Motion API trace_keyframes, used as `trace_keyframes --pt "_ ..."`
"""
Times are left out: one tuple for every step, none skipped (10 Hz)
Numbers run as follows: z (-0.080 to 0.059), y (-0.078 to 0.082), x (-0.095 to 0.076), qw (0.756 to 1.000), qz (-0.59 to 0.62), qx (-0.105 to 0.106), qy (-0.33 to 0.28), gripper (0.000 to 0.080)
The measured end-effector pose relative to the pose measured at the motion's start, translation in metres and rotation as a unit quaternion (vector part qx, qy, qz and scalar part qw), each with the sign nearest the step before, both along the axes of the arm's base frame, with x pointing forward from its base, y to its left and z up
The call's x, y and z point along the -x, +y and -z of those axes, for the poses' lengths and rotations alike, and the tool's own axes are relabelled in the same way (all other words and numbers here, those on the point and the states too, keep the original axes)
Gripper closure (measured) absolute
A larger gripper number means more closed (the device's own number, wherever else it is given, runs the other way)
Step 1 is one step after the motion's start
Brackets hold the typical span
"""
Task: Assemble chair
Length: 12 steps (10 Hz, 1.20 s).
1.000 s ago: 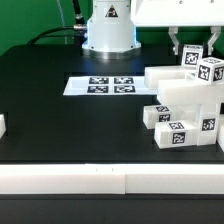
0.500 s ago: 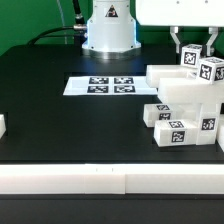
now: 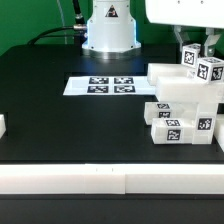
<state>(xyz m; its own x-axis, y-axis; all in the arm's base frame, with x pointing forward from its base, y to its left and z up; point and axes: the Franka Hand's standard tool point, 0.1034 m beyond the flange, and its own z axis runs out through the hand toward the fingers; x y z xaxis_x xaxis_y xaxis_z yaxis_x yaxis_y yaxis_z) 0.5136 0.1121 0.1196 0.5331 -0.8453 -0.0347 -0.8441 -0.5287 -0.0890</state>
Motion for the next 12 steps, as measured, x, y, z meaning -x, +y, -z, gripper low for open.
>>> trace_keyframes --pt "0.0002 -0.0005 0.0 1.0 0.026 -0.002 0.002 0.0512" --pt "0.0005 -0.0011 -0.0003 0.998 0.059 -0.005 0.004 0.0512" --pt "0.0005 -0.001 -0.0003 0.997 0.078 -0.008 0.006 0.0512" --pt "0.0006 -0.0007 -0.0002 0.997 0.075 -0.008 0.006 0.0512" --pt "0.0007 -0.0007 -0.0001 0.998 0.064 -0.007 0.005 0.04" --pt "0.0008 -0.0008 -0.0001 0.999 0.049 -0.006 0.004 0.0216" --pt "0.0009 -0.0008 -0.0001 0.999 0.049 -0.006 0.004 0.0216" --pt "0.001 -0.0022 -0.0006 0.999 0.037 -0.006 0.001 0.017" --pt "0.001 -0.002 -0.0005 1.0 -0.003 -0.004 -0.002 0.0156" --pt "0.001 -0.002 -0.0005 0.999 -0.046 -0.001 -0.006 0.0156" --pt "0.001 -0.0021 -0.0005 0.996 -0.089 0.002 -0.009 0.0151" --pt "0.001 -0.0022 -0.0005 0.991 -0.132 0.004 -0.013 0.0151"
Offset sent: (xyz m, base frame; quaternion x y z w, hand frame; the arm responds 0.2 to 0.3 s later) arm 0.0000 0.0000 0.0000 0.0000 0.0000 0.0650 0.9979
